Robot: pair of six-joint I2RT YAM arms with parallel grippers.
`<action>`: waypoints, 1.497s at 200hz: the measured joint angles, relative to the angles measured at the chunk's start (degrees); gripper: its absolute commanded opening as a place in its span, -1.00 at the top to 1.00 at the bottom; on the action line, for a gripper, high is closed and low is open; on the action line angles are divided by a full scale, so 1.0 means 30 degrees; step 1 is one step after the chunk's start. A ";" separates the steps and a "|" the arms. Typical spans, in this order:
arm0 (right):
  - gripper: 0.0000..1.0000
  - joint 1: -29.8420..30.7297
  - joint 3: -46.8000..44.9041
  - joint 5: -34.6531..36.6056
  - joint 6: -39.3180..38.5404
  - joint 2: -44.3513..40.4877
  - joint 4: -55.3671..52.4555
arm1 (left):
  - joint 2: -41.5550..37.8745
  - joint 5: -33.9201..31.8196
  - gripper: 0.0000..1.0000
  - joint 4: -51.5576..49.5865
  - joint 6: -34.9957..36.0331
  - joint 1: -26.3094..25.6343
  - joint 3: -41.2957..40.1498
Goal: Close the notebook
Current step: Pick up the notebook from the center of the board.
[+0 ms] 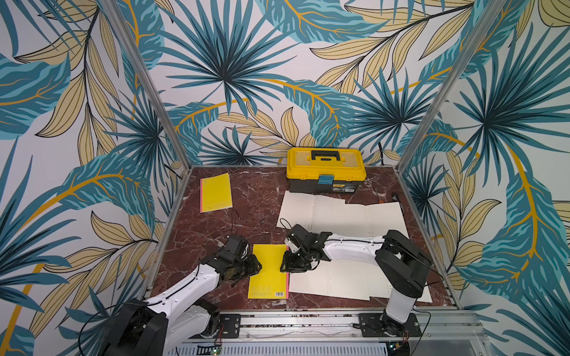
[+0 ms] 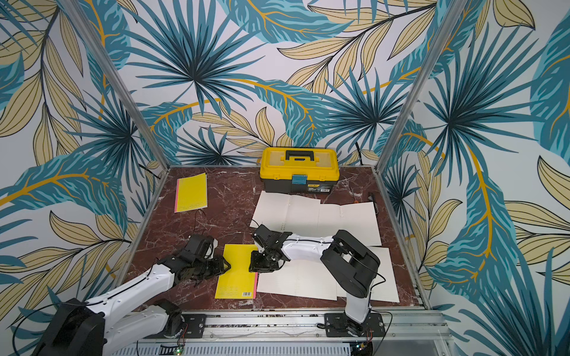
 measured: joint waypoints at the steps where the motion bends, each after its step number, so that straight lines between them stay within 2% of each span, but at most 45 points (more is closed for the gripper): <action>1: 0.17 0.0000 0.0000 -0.0007 0.0007 0.0000 0.0007 | 0.0000 0.0000 0.19 0.0000 -0.0007 0.0000 0.0000; 146: 0.19 0.1617 -0.0226 0.0015 0.1647 -0.0510 0.1071 | -0.0007 -0.0124 0.22 0.1596 -0.0801 0.0000 -0.0532; 210: 0.39 0.1617 -0.0153 0.0619 0.2222 -0.0459 0.1989 | -0.0503 -0.0117 0.22 0.1574 -0.0940 -0.0036 -0.0809; 299: 0.46 0.1610 -0.0138 0.1282 0.2871 -0.0175 0.4240 | -0.0605 0.0087 0.22 0.1821 -0.0947 -0.0036 -0.0998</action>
